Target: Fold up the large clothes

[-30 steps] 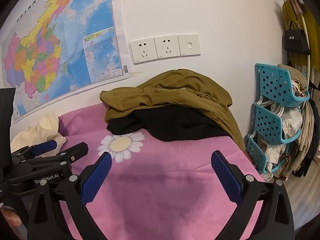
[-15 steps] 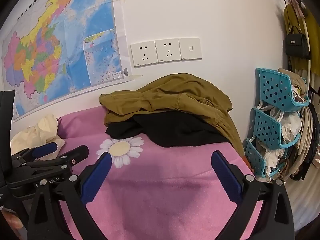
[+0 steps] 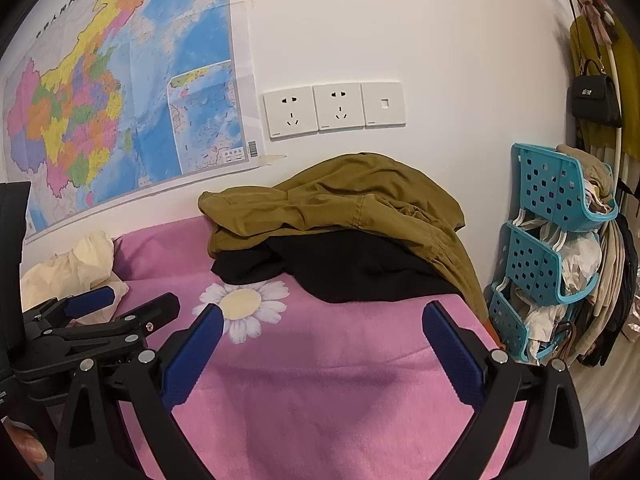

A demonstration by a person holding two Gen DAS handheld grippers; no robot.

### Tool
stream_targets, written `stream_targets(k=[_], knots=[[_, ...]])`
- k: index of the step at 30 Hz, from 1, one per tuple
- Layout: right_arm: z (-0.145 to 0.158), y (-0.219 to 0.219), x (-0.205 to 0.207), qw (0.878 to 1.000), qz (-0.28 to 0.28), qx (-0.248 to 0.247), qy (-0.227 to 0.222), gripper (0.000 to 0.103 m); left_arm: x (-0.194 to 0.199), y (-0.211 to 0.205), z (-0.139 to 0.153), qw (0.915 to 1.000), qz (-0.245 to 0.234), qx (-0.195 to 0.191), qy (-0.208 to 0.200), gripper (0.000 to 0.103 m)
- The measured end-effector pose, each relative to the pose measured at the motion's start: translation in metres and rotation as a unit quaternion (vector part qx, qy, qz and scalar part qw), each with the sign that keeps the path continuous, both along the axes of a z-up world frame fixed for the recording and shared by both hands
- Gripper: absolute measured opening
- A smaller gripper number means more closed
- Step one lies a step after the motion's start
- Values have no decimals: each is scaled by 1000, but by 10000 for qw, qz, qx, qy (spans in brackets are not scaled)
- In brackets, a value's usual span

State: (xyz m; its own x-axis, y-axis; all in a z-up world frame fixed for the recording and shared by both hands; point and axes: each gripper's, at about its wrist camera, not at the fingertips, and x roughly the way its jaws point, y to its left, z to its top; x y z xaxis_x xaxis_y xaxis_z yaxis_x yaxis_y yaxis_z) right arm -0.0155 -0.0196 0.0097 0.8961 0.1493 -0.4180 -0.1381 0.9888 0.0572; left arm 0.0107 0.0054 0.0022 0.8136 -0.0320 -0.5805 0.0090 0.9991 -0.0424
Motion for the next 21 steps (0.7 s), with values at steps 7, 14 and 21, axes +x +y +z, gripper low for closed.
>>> stream_targets(k=[7,14,21], knots=[[-1,0,0,10000,-15,-23,-15,97,-1,0,2,10000,32,-18,-2,98],[0,2,3,10000,8,-21,-7,97,-1,-3,4,10000,33,-1,-18,98],[1,3,5,10000,4,-21,12,97,-1,2,1,10000,55,-24,-17,98]])
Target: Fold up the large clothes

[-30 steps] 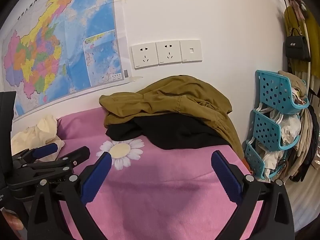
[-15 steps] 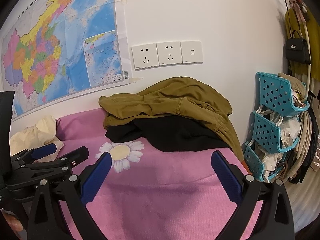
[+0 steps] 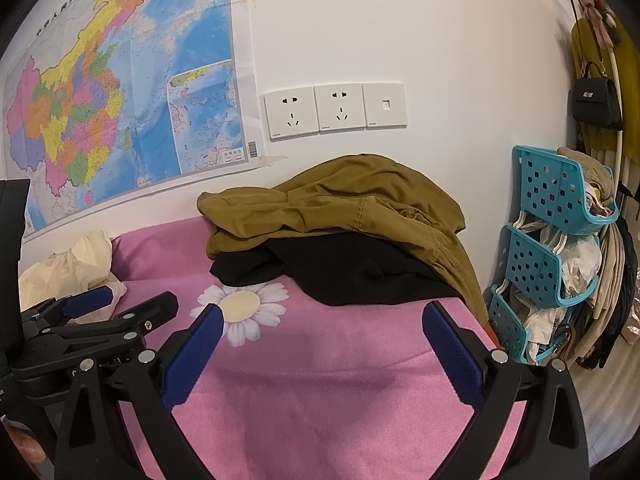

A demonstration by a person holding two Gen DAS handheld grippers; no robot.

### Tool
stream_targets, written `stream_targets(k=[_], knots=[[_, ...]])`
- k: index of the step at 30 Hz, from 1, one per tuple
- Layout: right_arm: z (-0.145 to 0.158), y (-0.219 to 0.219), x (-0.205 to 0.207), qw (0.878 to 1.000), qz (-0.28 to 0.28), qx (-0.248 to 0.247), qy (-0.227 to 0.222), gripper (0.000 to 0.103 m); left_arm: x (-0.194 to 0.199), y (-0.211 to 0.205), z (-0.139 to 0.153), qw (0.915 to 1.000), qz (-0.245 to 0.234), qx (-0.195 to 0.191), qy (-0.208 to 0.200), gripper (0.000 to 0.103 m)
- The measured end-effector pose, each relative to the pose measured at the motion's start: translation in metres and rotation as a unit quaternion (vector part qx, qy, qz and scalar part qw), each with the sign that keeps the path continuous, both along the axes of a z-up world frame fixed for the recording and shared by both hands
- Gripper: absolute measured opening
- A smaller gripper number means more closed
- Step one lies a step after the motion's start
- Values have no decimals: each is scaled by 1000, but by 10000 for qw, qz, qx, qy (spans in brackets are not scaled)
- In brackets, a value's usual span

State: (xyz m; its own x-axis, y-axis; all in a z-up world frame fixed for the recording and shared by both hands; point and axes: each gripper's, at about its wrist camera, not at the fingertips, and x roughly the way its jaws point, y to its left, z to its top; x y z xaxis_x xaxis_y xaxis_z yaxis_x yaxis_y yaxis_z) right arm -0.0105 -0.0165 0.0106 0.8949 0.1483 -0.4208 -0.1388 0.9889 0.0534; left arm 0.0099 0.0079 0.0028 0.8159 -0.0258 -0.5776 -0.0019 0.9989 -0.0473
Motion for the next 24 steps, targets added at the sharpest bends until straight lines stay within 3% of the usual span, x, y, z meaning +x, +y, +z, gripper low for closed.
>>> stream_targets(k=[24], knots=[[1,1,2,10000,29,-13,-22,97,4,-3,2,10000,10,17,5,98]])
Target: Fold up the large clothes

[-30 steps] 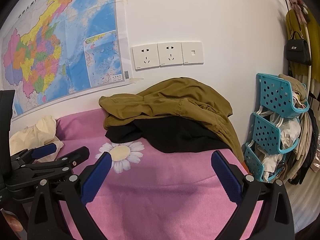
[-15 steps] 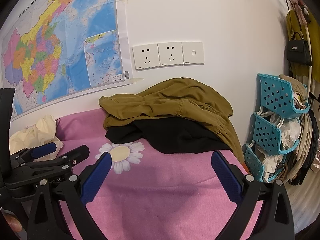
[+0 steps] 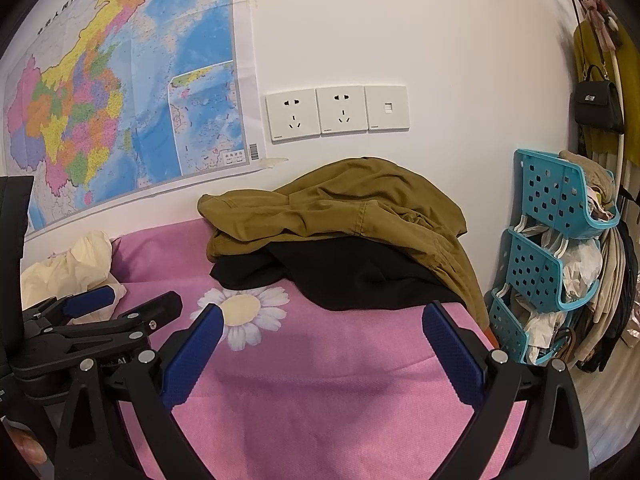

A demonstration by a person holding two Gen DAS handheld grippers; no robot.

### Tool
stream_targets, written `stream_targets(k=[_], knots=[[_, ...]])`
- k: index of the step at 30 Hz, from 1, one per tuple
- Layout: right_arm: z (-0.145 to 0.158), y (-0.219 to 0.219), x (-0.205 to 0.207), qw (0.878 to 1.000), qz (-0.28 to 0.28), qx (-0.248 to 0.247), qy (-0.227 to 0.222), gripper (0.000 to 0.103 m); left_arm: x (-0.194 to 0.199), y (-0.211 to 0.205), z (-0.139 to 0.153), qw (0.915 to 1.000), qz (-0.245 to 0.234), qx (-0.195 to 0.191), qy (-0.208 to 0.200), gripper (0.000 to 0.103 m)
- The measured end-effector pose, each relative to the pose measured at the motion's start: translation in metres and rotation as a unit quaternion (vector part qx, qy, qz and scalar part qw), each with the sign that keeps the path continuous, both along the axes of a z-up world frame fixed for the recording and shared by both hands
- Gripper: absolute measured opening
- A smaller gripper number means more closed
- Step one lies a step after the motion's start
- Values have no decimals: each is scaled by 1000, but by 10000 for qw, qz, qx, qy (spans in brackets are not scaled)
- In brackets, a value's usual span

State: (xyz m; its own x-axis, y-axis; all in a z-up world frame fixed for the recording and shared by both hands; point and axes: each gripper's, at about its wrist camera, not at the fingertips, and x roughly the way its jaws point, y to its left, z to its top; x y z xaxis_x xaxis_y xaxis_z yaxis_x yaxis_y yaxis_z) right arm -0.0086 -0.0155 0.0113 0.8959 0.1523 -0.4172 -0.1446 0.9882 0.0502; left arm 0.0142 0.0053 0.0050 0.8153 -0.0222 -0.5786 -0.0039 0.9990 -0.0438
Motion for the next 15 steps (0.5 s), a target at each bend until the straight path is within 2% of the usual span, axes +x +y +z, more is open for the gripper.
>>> stream_targets(k=[15], knots=[[2,1,5,10000,23,-28,-8,97,7,-4,2,10000,41,8,28,98]])
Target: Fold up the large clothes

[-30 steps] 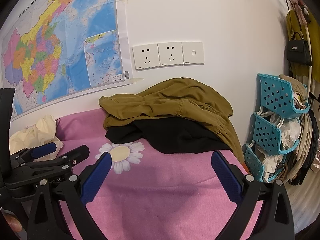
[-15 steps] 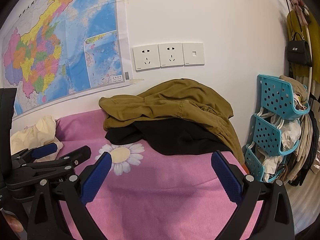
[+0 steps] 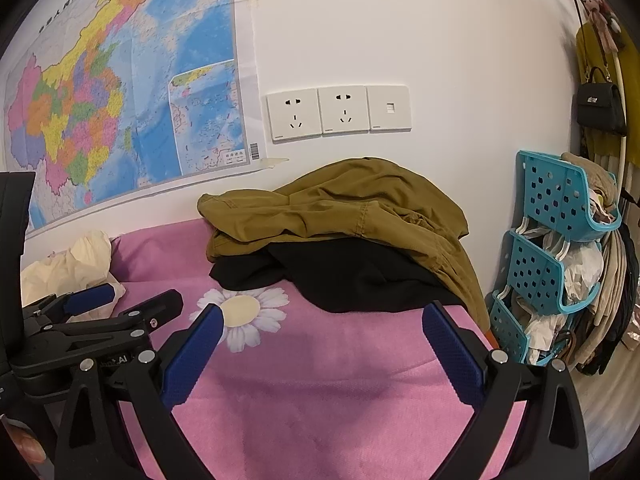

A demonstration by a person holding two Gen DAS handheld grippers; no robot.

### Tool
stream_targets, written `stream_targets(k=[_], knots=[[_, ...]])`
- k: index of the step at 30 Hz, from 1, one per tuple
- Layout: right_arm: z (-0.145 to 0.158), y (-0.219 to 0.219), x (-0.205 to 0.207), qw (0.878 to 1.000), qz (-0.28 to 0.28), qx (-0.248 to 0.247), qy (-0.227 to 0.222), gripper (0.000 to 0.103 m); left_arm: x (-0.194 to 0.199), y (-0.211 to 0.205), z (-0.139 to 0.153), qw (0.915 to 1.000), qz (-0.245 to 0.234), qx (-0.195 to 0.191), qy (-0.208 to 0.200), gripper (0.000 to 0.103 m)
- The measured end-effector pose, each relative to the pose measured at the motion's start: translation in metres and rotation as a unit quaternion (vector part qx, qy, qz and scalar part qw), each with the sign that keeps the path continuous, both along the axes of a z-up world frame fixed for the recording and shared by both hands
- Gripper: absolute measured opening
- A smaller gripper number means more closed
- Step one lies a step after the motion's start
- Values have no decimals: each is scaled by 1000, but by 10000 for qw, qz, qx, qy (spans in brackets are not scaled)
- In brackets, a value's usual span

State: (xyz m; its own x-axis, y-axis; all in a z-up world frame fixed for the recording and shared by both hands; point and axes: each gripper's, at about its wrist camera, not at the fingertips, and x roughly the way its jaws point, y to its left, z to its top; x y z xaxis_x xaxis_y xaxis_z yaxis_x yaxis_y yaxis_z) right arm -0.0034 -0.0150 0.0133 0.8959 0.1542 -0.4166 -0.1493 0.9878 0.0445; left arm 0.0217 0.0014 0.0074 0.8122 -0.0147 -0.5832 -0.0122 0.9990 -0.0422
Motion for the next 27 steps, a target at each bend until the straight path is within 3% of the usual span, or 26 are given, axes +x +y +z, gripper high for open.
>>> stream_targets(k=[10,15,20,27], knots=[[2,4,12,9998,137,-126,-16,97,9,7,-5,9999,69,-9,86,98],[5,12,38,9990,361,-277,11,97,32,25,-12,9989,153,-248,361,98],[4,35,100,9953,614,-720,225,97,57,47,-17,9975,557,-25,435,98],[-12,112,195,9743,1270,-1753,622,97,81,88,-22,9932,1035,62,531,98]])
